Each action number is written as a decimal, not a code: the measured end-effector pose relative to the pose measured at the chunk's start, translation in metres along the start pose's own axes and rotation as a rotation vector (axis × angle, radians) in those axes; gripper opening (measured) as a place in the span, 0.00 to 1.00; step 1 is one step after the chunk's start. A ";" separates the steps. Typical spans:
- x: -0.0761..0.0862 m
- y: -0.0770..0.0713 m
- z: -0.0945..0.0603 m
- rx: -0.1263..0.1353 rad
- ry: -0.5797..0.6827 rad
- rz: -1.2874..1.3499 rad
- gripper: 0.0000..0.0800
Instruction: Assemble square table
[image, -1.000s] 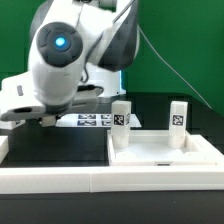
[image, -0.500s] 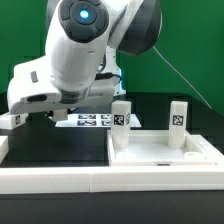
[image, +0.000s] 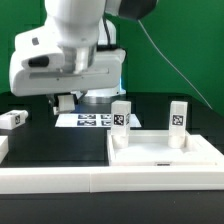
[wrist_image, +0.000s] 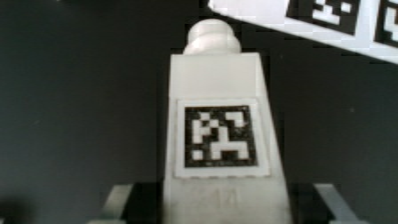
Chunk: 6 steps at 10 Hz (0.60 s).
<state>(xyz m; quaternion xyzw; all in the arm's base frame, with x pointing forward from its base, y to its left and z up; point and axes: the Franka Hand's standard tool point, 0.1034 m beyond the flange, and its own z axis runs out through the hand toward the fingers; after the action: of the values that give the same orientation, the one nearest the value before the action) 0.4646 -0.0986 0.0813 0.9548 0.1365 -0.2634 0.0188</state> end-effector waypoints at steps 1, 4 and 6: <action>0.001 0.004 -0.008 -0.001 0.027 -0.007 0.36; 0.007 0.010 -0.015 -0.043 0.265 -0.008 0.36; 0.020 0.003 -0.041 -0.043 0.379 0.009 0.36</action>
Offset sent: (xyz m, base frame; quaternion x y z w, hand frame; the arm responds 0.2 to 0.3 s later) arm 0.0000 0.0000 0.0000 0.0000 0.1296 0.0000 0.9916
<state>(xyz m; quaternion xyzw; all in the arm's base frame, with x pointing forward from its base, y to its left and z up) 0.5019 -0.0919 0.1061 0.9873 0.1391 -0.0761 0.0144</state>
